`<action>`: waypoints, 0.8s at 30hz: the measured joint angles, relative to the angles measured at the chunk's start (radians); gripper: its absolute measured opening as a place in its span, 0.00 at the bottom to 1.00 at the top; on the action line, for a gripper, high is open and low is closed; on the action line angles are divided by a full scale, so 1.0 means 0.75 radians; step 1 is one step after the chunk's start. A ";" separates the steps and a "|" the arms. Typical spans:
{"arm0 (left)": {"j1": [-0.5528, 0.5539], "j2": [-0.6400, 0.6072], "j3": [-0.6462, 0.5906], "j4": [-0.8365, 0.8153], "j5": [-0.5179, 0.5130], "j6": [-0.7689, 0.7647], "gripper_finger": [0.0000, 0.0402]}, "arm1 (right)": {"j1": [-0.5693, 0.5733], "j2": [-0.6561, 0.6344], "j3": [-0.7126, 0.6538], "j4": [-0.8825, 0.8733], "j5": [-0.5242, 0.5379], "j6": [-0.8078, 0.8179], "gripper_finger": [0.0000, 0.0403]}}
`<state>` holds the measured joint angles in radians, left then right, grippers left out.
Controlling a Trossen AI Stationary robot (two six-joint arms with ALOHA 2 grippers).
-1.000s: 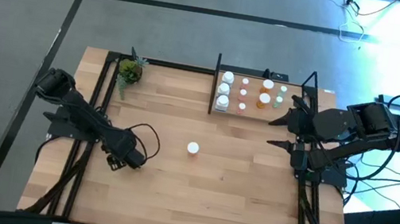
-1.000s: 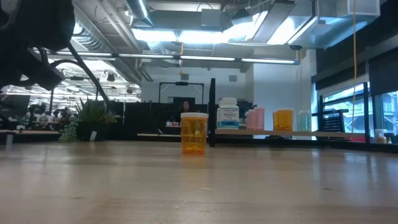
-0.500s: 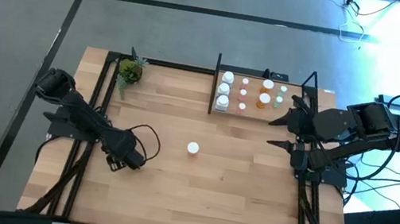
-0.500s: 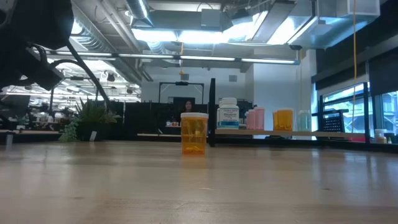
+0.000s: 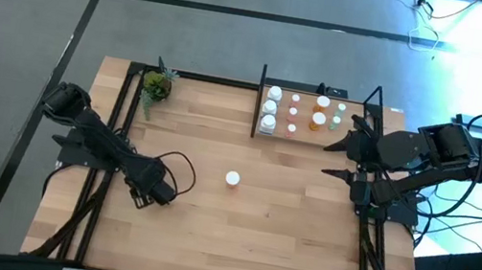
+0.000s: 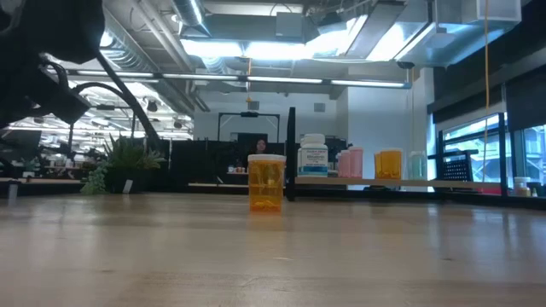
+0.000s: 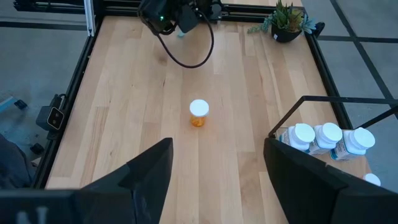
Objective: Pick and place medicine bottles onto shelf by color
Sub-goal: Move the blue pill bottle to the center of the table
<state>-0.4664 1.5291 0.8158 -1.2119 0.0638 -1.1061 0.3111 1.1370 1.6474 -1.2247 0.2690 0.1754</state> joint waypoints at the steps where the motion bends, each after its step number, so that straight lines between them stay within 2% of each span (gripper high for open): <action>1: 0.000 0.000 0.000 0.005 0.004 0.000 0.52 | 0.000 0.000 0.000 0.000 0.000 0.000 0.63; 24: 0.000 0.000 0.101 0.050 -0.015 -0.013 0.33 | 0.000 0.000 0.000 0.000 0.000 0.000 0.63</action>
<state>-0.4664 1.5291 0.8912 -1.1747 0.0529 -1.1156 0.3110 1.1370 1.6474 -1.2247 0.2687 0.1753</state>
